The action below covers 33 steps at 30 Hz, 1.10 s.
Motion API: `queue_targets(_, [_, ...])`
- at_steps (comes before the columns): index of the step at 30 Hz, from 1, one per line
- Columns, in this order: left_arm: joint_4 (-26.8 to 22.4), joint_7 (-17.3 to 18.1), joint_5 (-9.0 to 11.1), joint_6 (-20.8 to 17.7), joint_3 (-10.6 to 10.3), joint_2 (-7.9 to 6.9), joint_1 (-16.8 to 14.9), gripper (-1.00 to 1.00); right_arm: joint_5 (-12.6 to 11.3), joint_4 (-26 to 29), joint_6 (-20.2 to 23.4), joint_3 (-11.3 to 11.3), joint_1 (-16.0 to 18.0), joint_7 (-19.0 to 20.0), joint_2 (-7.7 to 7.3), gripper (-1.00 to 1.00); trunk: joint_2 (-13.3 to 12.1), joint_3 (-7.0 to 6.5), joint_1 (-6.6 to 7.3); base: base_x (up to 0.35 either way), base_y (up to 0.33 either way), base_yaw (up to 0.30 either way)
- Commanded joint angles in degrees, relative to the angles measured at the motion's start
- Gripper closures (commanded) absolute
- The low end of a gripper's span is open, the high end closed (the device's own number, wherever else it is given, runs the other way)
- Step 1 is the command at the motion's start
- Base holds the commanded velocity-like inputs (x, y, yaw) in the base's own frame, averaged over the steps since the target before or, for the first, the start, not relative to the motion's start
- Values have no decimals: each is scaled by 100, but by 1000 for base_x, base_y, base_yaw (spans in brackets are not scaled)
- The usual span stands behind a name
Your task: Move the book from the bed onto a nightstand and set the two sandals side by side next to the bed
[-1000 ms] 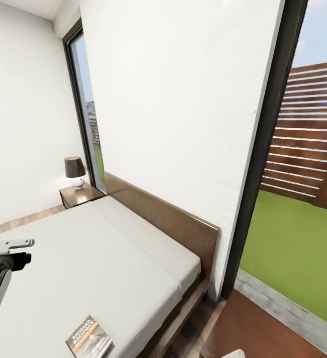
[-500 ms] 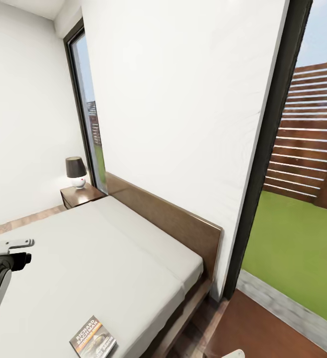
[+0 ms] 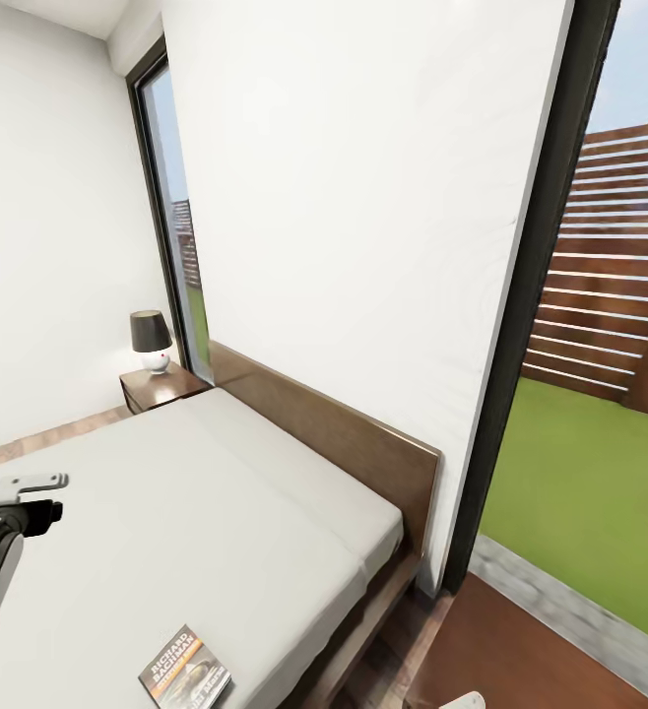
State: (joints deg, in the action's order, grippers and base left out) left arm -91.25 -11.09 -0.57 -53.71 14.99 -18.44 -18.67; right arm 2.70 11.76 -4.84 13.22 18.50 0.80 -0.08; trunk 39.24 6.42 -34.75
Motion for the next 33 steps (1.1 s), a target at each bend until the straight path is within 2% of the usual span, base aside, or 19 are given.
queue_targets(1, [-3,-7,-4,-27,-17,-2,-5,-100,28,-3,-17,-3,5,8,-1,-100,8,10,-2,0,1,0])
queue_targets(12, [19,47,-11,-27,-349,-9,2,-100,28,1,-17,-4,4,8,-1,-100,8,10,-2,0,0,0])
queue_targets(17, [219,97,-7,-30,-411,-16,-10,-100,28,0,-17,-4,6,7,-1,-100,8,10,-2,0,0,0])
queue_targets(21, [735,445,7,-23,-435,-28,-68,-100,28,1,-17,-4,5,2,-5,-100,8,10,-2,0,0,0])
queue_targets(23, [1045,726,-1,-21,-441,-39,-223,-100,28,1,-17,-4,5,1,-7,-100,8,10,-2,0,0,0])
queue_targets(24, [1045,726,-1,-21,-441,-39,-223,-100,28,1,-17,-4,5,1,-7,-100,8,10,-2,0,0,0])
queue_targets(29, [2163,1451,-14,62,-455,-78,-837,-100,28,2,-17,-4,5,0,-9,-100,8,10,-2,0,0,0])
queue_targets(30, [2163,1451,-14,62,-455,-78,-837,-100,28,2,-17,-4,5,0,-9,-100,8,10,-2,0,0,0])
queue_targets(33, [3103,1762,-20,363,-458,-156,-1285,-100,28,5,-17,-7,5,0,-13,-100,8,10,-2,0,0,0])
